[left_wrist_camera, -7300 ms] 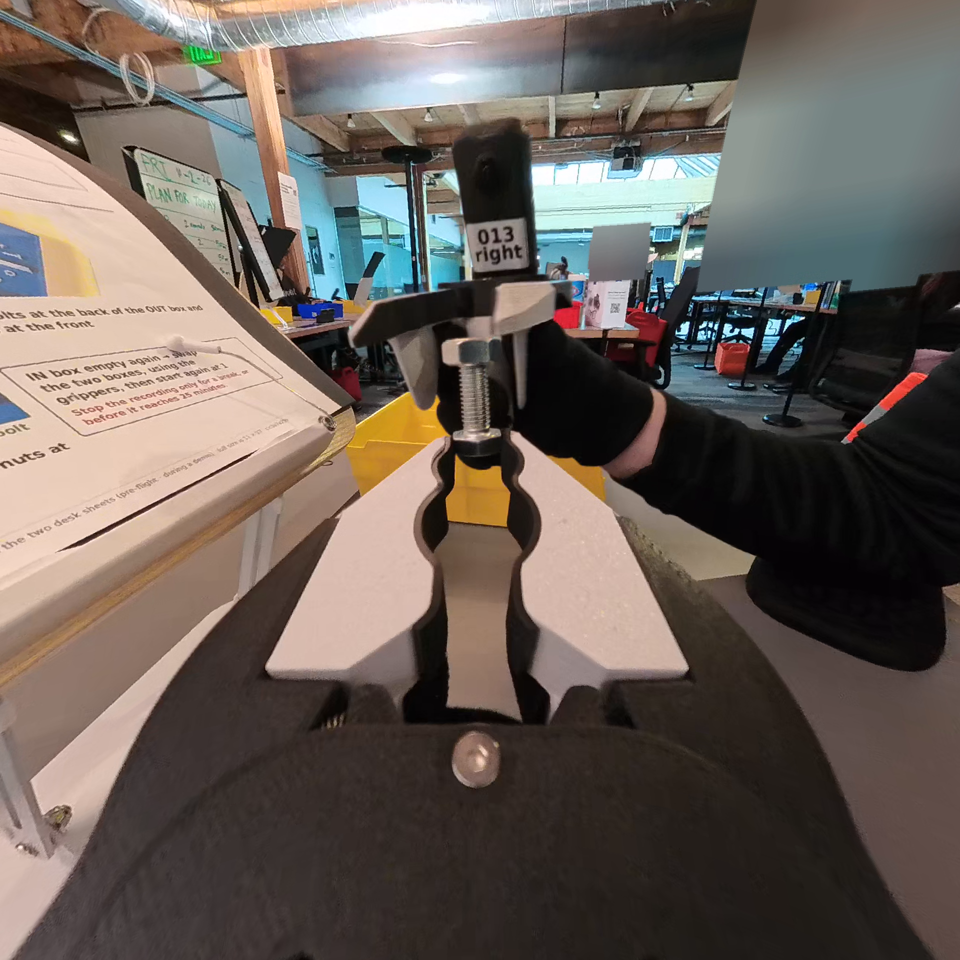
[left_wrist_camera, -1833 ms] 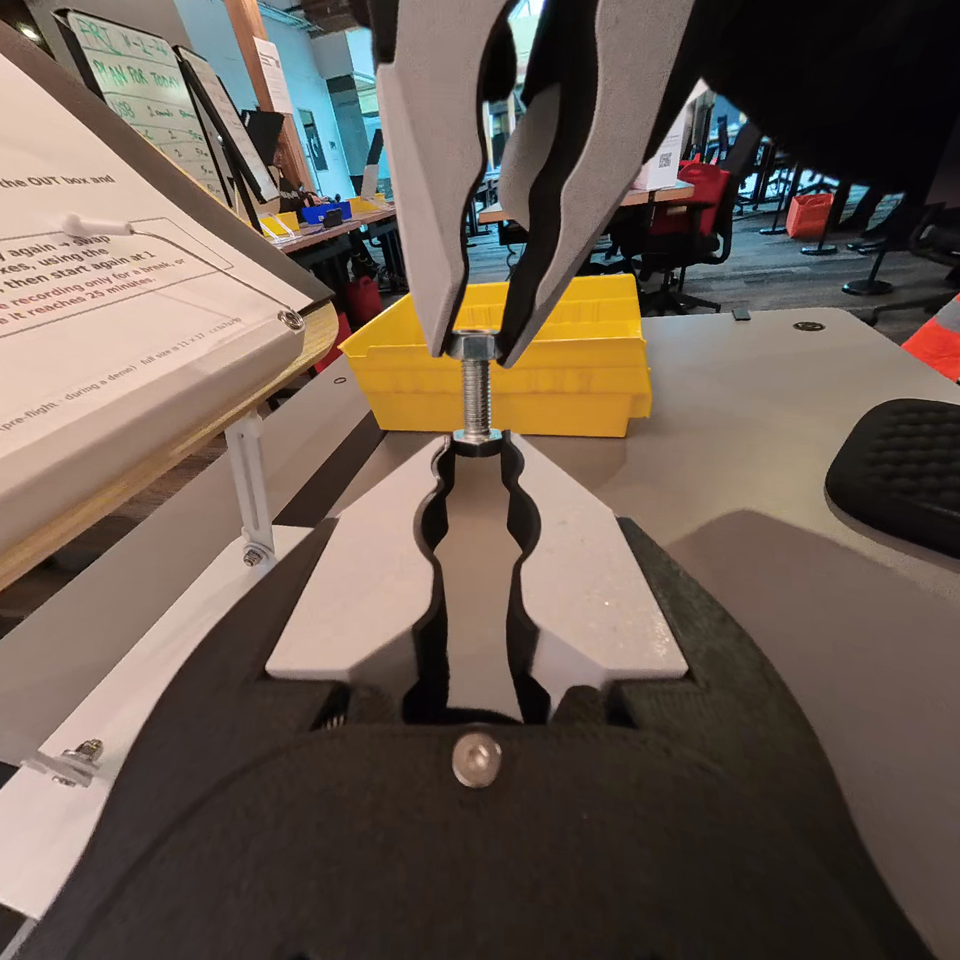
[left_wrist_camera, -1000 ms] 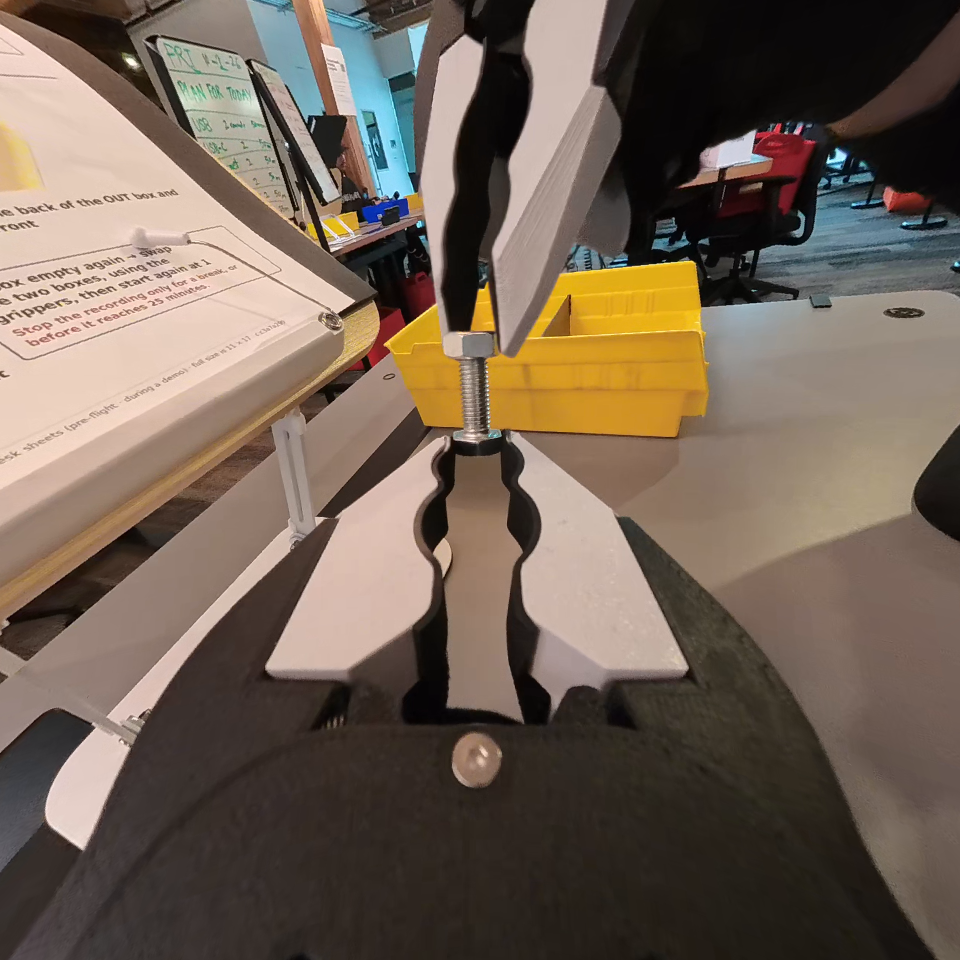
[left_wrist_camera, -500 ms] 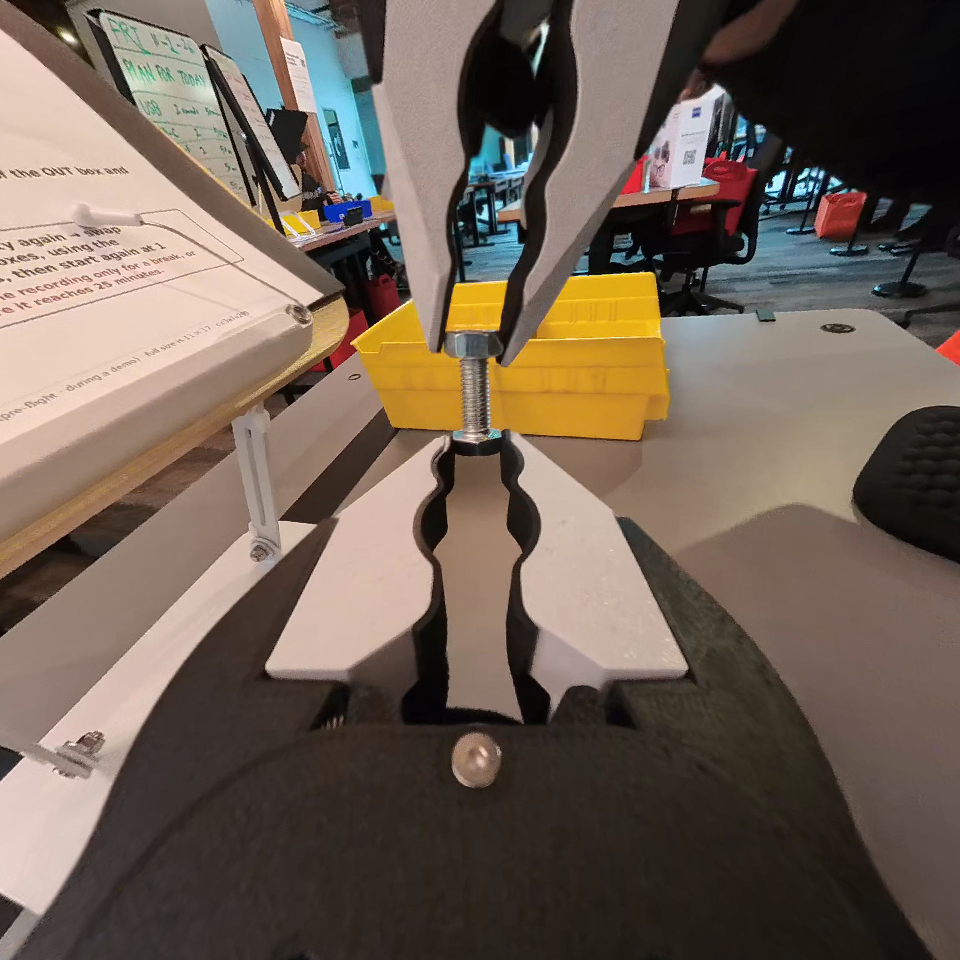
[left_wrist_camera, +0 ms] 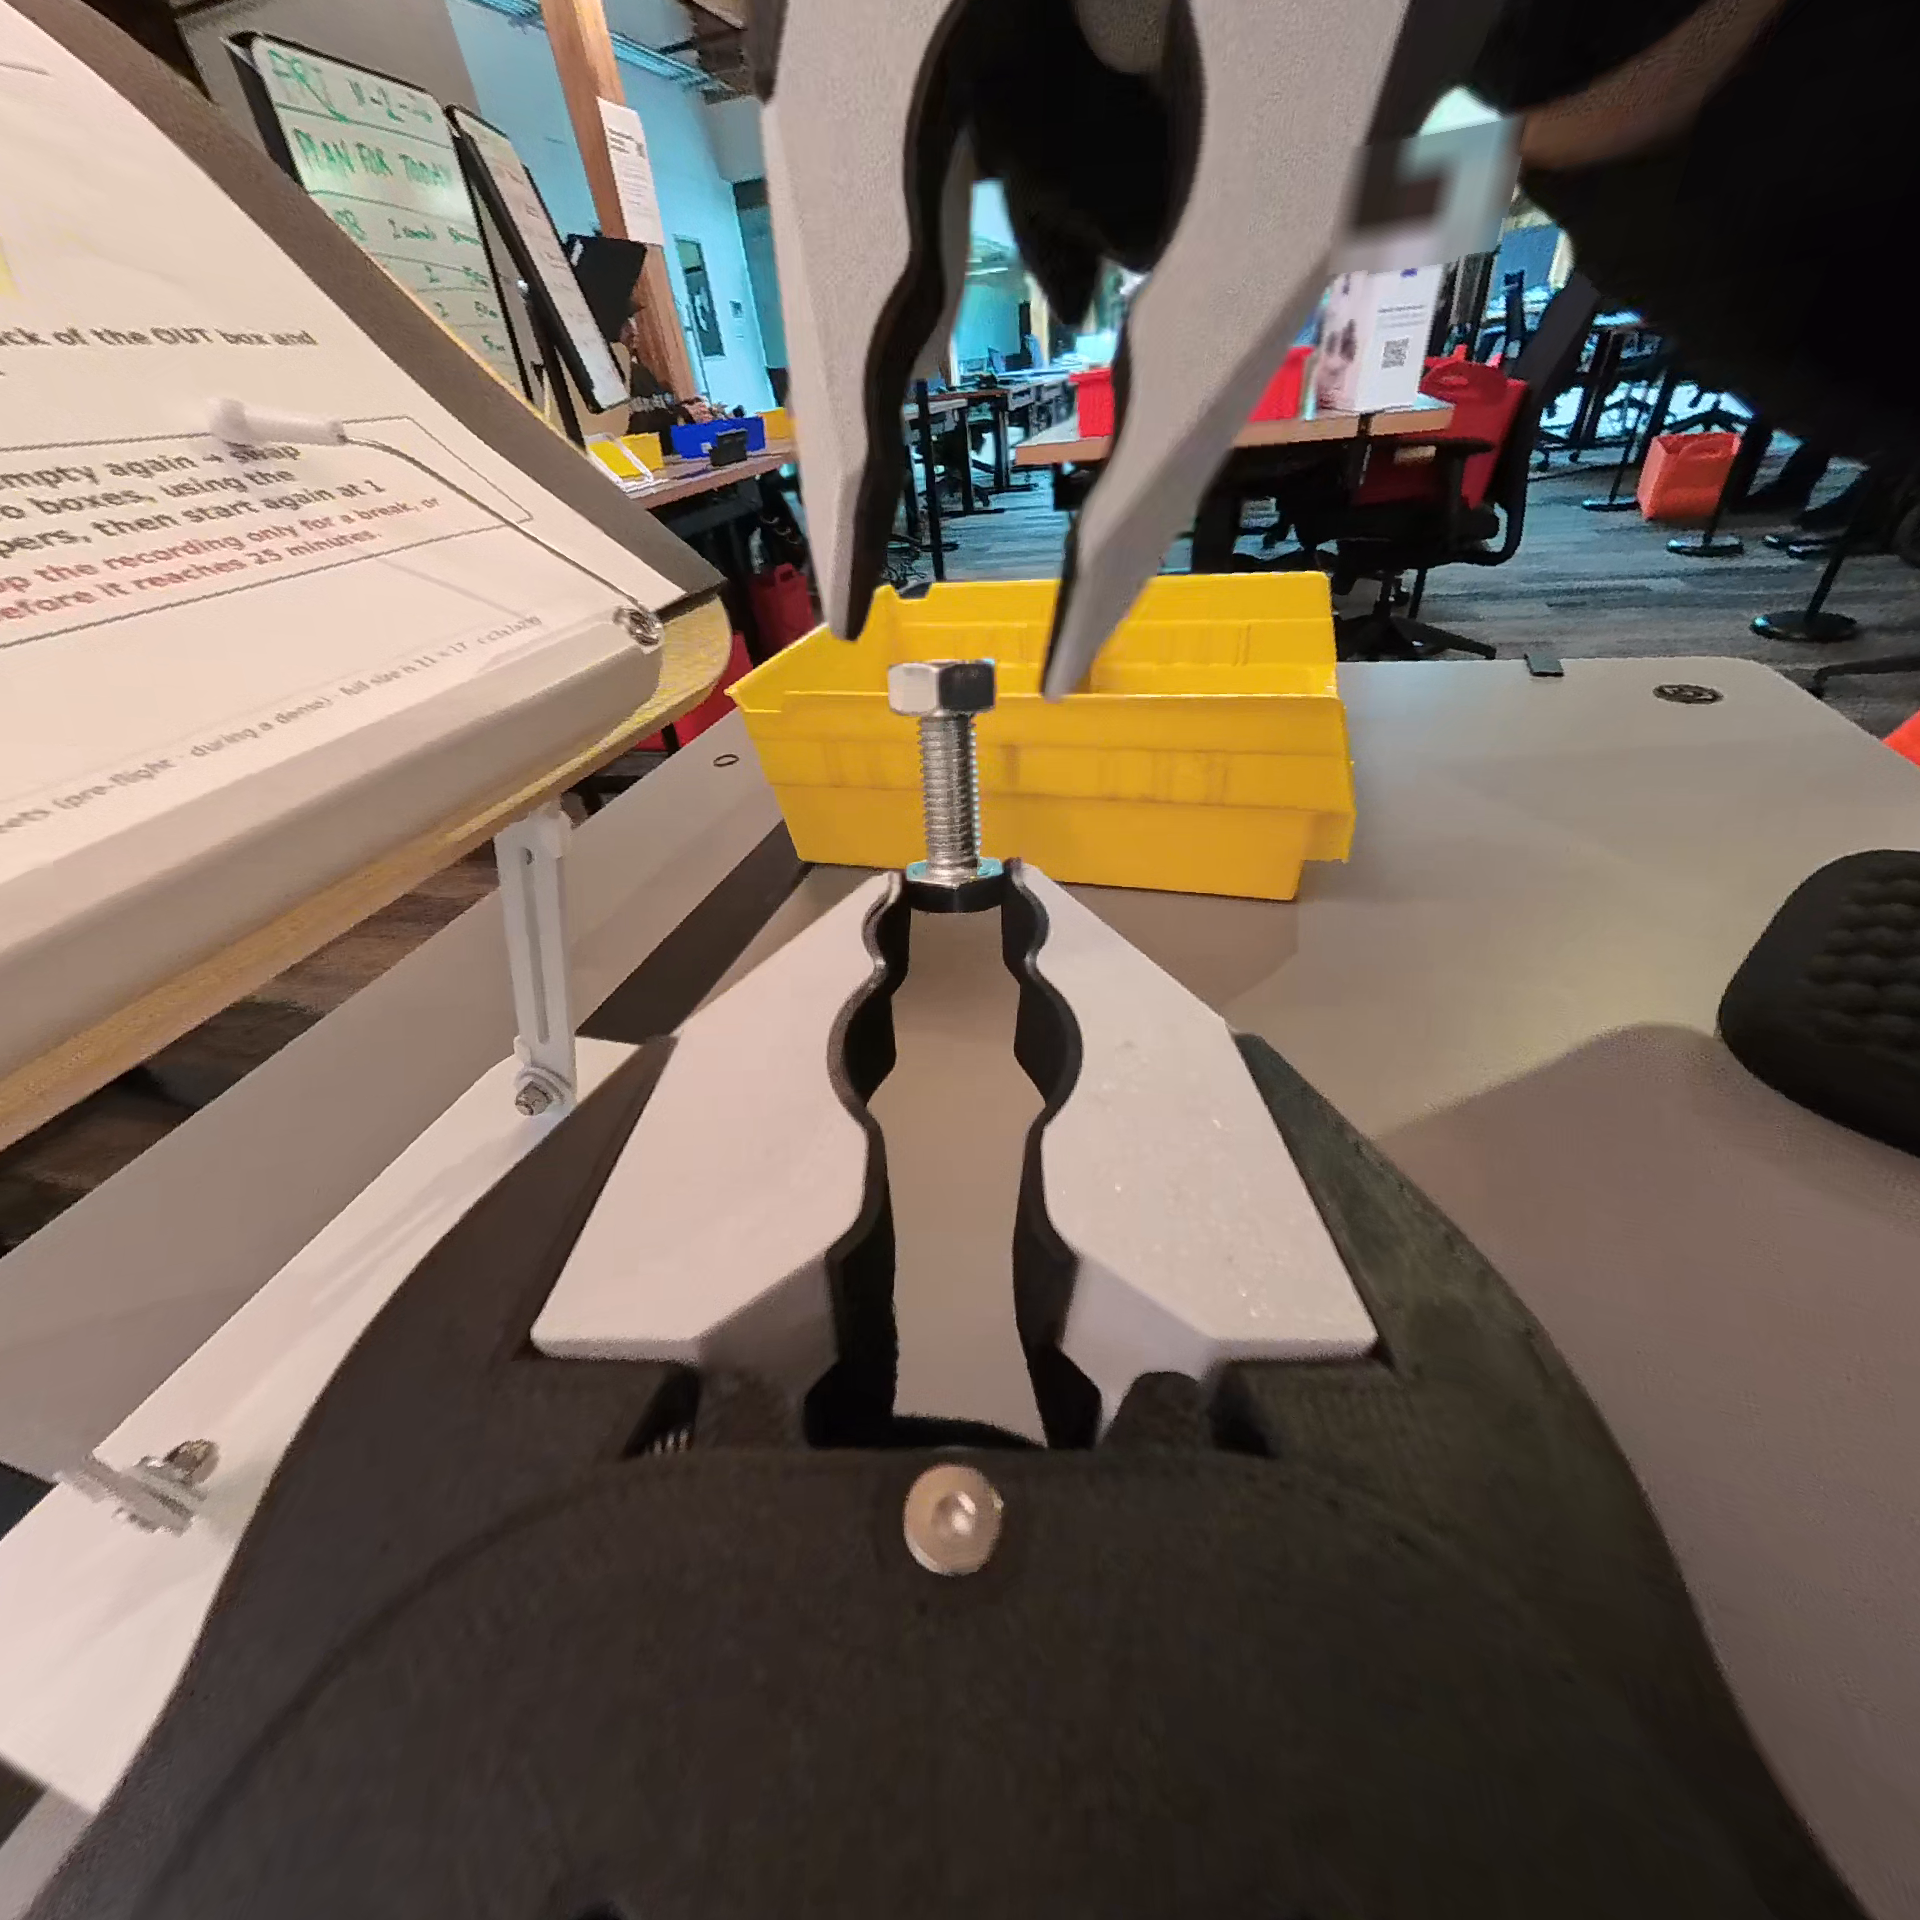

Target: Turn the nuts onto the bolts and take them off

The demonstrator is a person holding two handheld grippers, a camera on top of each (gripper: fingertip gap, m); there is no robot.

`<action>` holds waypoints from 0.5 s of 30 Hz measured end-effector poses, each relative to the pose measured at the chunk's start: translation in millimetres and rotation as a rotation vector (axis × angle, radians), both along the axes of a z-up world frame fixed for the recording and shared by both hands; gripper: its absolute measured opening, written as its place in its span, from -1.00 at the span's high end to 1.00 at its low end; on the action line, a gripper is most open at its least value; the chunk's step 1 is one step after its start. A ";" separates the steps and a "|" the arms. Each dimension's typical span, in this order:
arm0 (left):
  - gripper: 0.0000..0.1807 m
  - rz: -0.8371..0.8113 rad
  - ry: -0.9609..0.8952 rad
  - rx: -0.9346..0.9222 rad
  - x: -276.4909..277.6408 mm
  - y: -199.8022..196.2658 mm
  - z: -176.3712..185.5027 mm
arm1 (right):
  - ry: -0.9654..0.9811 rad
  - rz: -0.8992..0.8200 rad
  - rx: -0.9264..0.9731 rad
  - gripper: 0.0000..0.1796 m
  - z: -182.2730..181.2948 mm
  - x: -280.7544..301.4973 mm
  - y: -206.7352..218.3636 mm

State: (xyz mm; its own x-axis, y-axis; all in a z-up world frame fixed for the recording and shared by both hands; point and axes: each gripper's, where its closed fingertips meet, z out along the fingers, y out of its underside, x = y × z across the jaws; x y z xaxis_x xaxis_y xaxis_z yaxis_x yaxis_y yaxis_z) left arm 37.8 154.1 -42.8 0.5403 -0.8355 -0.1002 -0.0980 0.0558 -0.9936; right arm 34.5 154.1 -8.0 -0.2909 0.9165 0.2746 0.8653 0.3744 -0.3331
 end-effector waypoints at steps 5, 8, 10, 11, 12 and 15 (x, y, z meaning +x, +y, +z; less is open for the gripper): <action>0.83 0.063 0.029 0.017 -3.0 6.3 -1.4 | 0.228 -0.317 -0.342 0.66 1.5 -2.7 -1.0; 0.82 0.070 0.043 0.024 -0.8 6.1 -2.1 | 0.279 -0.384 -0.437 0.66 -4.3 -3.9 -1.7; 0.82 0.069 0.046 0.026 0.0 5.7 -1.9 | 0.289 -0.397 -0.465 0.76 -7.3 -4.5 -2.4; 0.83 0.073 0.049 0.029 -0.2 5.8 -1.8 | 0.288 -0.393 -0.464 0.81 -8.3 -4.5 -2.4; 0.83 0.073 0.053 0.031 -0.1 5.6 -1.9 | 0.290 -0.389 -0.459 0.82 -8.9 -4.7 -1.9; 0.83 0.071 0.050 0.025 -1.0 5.8 -2.2 | 0.280 -0.324 -0.403 0.82 -9.8 -6.0 -1.5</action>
